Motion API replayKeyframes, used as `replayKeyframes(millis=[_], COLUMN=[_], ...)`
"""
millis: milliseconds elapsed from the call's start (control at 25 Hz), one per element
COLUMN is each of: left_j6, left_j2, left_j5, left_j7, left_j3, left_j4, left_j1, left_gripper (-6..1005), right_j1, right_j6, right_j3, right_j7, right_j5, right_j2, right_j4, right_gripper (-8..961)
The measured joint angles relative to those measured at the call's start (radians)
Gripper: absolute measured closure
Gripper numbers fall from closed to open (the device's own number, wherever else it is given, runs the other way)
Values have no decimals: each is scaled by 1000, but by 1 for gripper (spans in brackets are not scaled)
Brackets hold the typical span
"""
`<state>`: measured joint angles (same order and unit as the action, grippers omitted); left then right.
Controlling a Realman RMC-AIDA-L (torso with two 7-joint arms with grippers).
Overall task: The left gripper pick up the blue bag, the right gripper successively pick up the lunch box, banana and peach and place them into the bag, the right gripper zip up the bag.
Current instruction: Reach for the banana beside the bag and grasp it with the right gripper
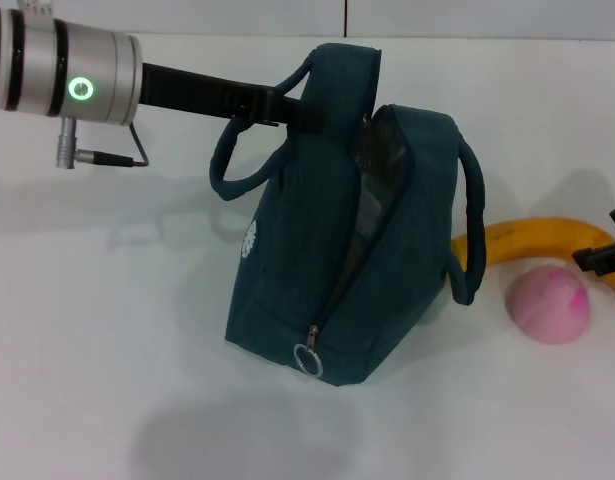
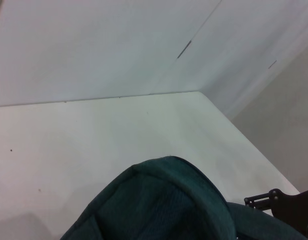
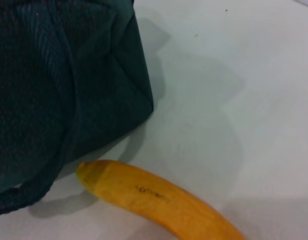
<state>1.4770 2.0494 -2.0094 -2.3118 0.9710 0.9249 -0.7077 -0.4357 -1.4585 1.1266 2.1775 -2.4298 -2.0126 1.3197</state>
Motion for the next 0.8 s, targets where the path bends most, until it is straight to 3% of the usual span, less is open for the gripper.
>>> replayKeyframes(millis=[800], left_j6=[-3], left_j2=[-2], left_j5=[0], left_j7=[-1], left_j3=[0], left_j4=[1], left_j1=[-1], left_gripper=[952], right_j1=[-27], right_j6=[63], right_j3=[-9], right_j7=[-50], right_j5=[-11], right_j2=[5], right_j4=[-108], right_gripper=[204])
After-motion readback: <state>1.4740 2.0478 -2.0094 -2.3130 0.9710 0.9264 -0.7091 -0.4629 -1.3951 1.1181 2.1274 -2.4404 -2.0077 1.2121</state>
